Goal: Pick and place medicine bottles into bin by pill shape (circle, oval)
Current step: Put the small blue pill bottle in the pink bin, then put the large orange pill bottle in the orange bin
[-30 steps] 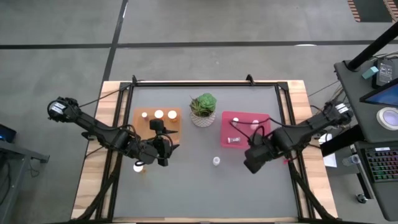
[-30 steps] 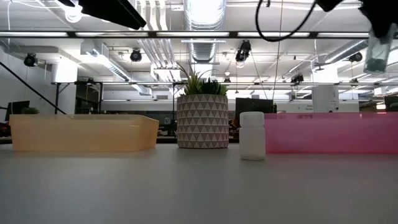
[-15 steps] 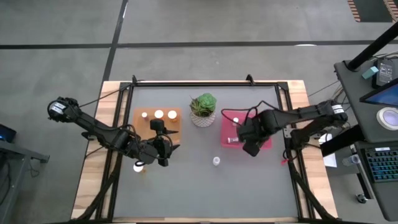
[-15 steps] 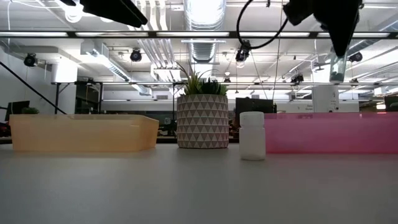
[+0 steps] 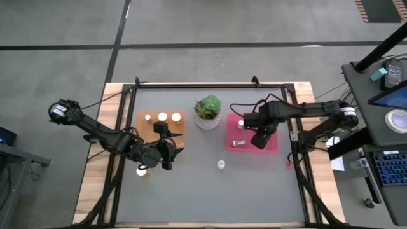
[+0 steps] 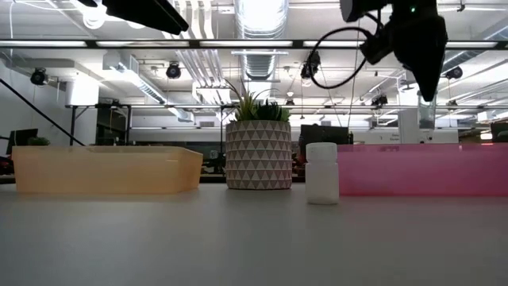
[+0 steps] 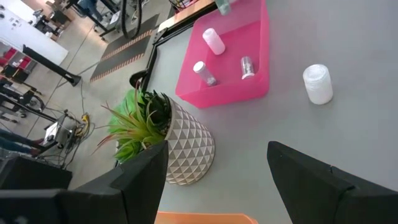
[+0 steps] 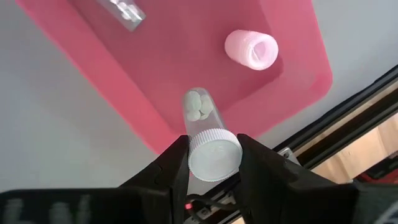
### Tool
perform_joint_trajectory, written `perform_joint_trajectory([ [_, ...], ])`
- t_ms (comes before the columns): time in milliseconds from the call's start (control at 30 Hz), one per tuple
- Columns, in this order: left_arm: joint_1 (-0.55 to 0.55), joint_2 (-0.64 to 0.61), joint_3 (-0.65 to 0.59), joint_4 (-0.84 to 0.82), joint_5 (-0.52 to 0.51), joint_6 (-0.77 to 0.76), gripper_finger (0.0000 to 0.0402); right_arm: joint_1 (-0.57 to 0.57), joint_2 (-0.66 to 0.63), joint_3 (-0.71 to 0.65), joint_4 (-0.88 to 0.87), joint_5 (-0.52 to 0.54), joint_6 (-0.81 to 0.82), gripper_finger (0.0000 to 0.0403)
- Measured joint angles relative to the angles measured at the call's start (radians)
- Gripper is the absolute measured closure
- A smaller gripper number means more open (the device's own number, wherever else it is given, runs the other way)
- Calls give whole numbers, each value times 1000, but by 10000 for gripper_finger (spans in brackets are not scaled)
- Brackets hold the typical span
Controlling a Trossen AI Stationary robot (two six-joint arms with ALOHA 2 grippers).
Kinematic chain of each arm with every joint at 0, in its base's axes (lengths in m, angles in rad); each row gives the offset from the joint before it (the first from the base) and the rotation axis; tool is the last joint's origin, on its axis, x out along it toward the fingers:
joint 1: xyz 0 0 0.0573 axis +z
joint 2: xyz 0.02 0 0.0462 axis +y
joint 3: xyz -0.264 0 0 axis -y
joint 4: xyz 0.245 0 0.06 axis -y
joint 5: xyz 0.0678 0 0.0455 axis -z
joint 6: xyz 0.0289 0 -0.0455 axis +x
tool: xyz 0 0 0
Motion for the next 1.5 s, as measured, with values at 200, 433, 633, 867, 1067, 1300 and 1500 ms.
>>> perform_joint_trajectory([
  [200, 0, 0, 0, 0, 0, 0, 143, -44, 0, -80, 58, -3, -51, 287],
  [433, 0, 0, 0, 0, 0, 1, 143, -71, 0, -200, 112, -9, -70, 287],
  [633, 0, 0, 0, 0, 0, 2, 143, -74, 0, -296, 171, -9, -86, 287],
  [867, 0, 0, 0, 0, -4, 2, 143, -74, 0, -356, 235, -9, -101, 287],
  [1067, 0, 0, 0, 2, -7, 2, 143, -74, 0, -378, 248, -9, -104, 286],
  [1300, 0, 0, 0, 3, -8, 3, 143, -74, 0, -382, 264, -9, -103, 253],
  [1500, 0, 0, -1, 3, -8, 3, 143, -74, 0, -372, 257, -9, -102, 218],
])
